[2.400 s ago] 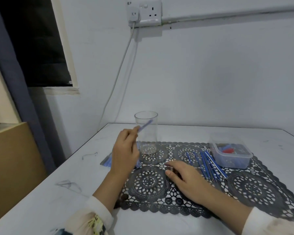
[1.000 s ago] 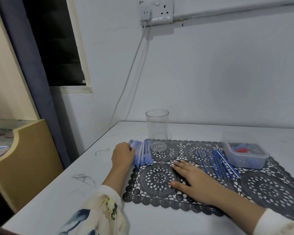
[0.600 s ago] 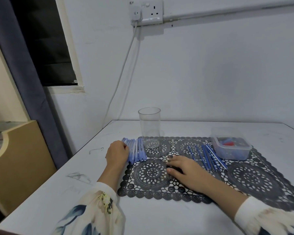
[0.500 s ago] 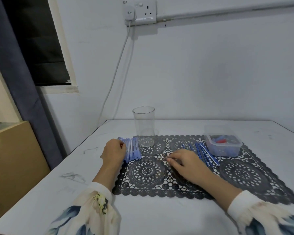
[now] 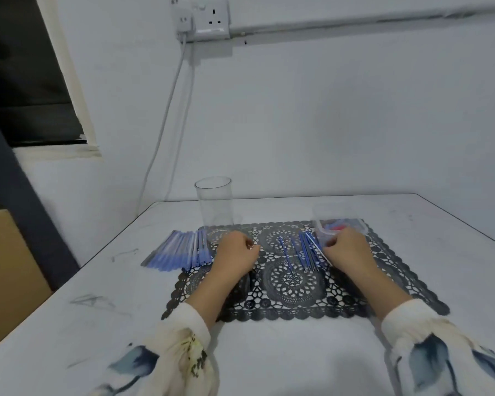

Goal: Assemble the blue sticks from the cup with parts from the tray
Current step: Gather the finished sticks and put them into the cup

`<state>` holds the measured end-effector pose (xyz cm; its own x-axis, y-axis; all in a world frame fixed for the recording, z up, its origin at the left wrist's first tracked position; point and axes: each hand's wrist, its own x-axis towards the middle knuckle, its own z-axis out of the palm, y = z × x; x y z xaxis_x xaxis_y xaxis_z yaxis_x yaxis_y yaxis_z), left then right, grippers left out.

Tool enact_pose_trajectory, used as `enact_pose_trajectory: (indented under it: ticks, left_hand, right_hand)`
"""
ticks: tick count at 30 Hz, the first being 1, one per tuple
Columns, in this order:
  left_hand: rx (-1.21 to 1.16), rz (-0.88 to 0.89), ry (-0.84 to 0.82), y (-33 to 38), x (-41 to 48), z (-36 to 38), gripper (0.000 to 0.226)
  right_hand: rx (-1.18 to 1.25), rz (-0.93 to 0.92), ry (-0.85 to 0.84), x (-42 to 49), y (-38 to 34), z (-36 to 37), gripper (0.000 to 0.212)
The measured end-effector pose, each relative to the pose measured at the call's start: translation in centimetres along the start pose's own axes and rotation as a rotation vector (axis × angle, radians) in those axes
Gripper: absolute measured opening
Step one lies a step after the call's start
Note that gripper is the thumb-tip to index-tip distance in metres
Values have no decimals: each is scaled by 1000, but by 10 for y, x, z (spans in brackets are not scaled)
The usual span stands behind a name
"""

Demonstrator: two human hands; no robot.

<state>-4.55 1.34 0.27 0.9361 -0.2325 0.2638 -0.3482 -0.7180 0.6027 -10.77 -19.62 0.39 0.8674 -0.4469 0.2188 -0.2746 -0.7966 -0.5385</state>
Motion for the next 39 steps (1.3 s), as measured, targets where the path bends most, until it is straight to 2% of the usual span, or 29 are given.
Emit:
enact_pose_trajectory:
  ticks: [5, 11, 16, 23, 27, 31, 35, 39]
  left_hand:
    - [60, -58, -111, 24, 12, 37, 31]
    - [41, -49, -79, 47, 23, 66, 38]
    - [54, -59, -84, 52, 29, 74, 32]
    - [64, -51, -103, 57, 30, 75, 41]
    - [72, -62, -97, 56, 34, 76, 27]
    - [140, -30, -85, 56, 35, 74, 7]
    - [202, -11, -73, 56, 37, 71, 11]
    - [225, 24, -87, 57, 38, 68, 15]
  right_hand:
    - [8, 25, -45, -2, 1, 2, 17]
    - [-100, 42, -93, -1, -5, 11, 24]
    - [-127, -17, -61, 2, -5, 16, 18]
    - [-137, 0, -58, 7, -9, 26, 17]
    - [-151, 33, -86, 8, -11, 24, 17]
    - [-192, 63, -100, 8, -13, 20, 37]
    - [-235, 31, -106, 5, -15, 17, 50]
    - [-270, 1, -102, 0, -19, 15, 43]
